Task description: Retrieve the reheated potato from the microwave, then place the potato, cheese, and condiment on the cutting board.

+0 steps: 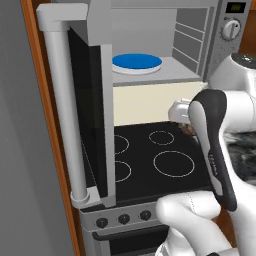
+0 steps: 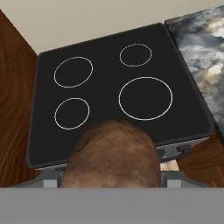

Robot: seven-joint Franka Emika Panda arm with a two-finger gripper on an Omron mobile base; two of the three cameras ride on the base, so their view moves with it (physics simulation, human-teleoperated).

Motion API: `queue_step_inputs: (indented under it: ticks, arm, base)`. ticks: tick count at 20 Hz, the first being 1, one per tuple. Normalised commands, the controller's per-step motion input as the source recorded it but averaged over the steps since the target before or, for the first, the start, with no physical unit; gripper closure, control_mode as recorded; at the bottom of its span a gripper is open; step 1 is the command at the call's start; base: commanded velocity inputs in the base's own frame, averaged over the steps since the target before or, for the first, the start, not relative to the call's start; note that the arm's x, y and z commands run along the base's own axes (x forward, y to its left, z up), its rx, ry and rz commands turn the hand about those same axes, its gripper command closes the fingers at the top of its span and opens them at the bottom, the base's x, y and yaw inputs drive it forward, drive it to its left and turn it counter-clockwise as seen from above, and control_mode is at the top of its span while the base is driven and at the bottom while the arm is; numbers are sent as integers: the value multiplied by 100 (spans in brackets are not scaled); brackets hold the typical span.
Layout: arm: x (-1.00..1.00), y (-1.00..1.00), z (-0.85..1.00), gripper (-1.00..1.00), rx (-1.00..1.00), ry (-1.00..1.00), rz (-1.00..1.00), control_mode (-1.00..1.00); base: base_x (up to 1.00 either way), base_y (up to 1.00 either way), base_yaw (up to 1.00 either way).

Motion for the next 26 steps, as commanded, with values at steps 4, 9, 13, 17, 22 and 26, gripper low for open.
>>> queue_step_inputs:
  ticks: [4, 9, 13, 17, 22, 26]
  arm:
    - [-100, 0, -15, 100, 0, -7, 0, -100]
    - [-100, 1, -16, 100, 0, -7, 0, -100]
    - [-76, 1, -14, 100, 0, -1, 0, -100]
    - [-33, 0, -8, 100, 0, 0, 0, -100]
    - [-22, 0, -12, 100, 0, 0, 0, -100]
    - [-24, 0, -16, 100, 0, 0, 0, -100]
  base:
    - [0, 0, 0]
    - [0, 0, 0]
    - [0, 0, 0]
    - [0, 0, 0]
    - [0, 0, 0]
    - [0, 0, 0]
